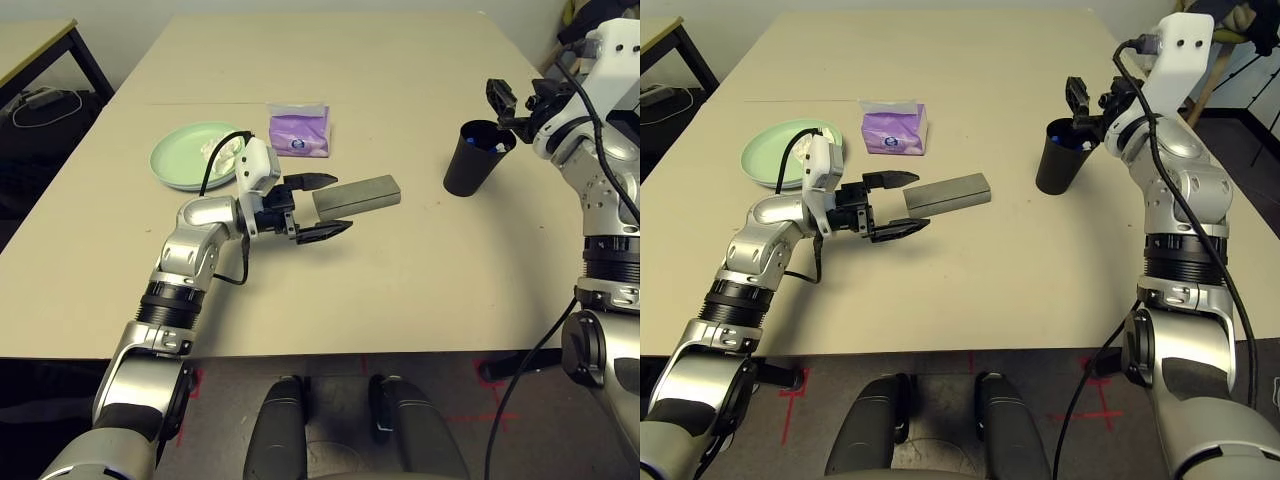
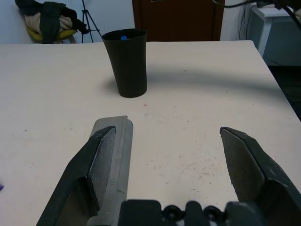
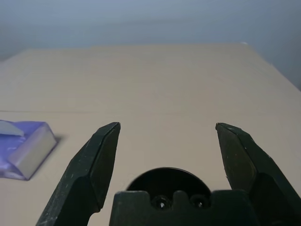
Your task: Organize and tidy the items on the table.
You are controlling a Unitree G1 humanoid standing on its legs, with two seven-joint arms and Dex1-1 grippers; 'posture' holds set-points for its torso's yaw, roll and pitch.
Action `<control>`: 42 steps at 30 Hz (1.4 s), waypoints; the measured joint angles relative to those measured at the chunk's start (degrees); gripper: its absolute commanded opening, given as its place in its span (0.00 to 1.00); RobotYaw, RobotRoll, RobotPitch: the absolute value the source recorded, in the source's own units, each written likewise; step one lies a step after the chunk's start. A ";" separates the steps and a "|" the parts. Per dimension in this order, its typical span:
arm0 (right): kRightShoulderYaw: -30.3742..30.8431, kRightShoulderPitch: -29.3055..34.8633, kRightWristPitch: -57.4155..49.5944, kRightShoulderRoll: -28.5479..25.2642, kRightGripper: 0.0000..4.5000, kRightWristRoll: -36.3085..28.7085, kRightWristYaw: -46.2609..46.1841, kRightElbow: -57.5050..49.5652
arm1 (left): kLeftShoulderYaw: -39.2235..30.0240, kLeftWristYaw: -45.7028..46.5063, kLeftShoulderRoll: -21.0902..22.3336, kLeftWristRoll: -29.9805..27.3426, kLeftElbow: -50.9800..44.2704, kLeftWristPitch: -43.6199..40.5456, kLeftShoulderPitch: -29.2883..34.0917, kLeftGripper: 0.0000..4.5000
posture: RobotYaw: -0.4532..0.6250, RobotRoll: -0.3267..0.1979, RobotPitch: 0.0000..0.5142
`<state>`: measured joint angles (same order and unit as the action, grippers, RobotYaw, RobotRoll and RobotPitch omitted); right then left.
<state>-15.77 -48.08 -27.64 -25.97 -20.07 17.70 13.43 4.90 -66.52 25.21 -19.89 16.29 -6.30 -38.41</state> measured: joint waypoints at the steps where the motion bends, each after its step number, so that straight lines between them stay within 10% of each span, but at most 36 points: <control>1: 0.20 0.85 3.02 0.20 0.99 -0.55 3.00 -0.32 | -0.34 0.95 -0.12 -0.01 -0.03 -0.24 0.01 1.00 | 0.53 0.62 0.20; 9: 1.95 10.84 15.32 4.98 0.99 -4.63 16.77 -5.52 | -6.84 25.03 -6.11 2.35 -2.56 -6.49 -0.24 1.00 | 0.56 0.62 0.19; 20: 1.85 24.08 20.42 11.29 0.99 -0.78 6.77 -10.13 | -16.04 54.90 -12.42 9.11 -6.83 -0.71 7.56 1.00 | 0.59 0.62 0.22; 42: 0.95 28.29 31.11 15.76 0.99 4.96 -7.92 -8.50 | -22.49 57.08 -4.29 8.82 -3.25 3.10 9.98 1.00 | 0.66 0.62 0.25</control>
<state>-14.82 -19.80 3.47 -10.21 -15.10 9.78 4.94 -17.59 -9.45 20.92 -11.06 13.05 -3.20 -28.43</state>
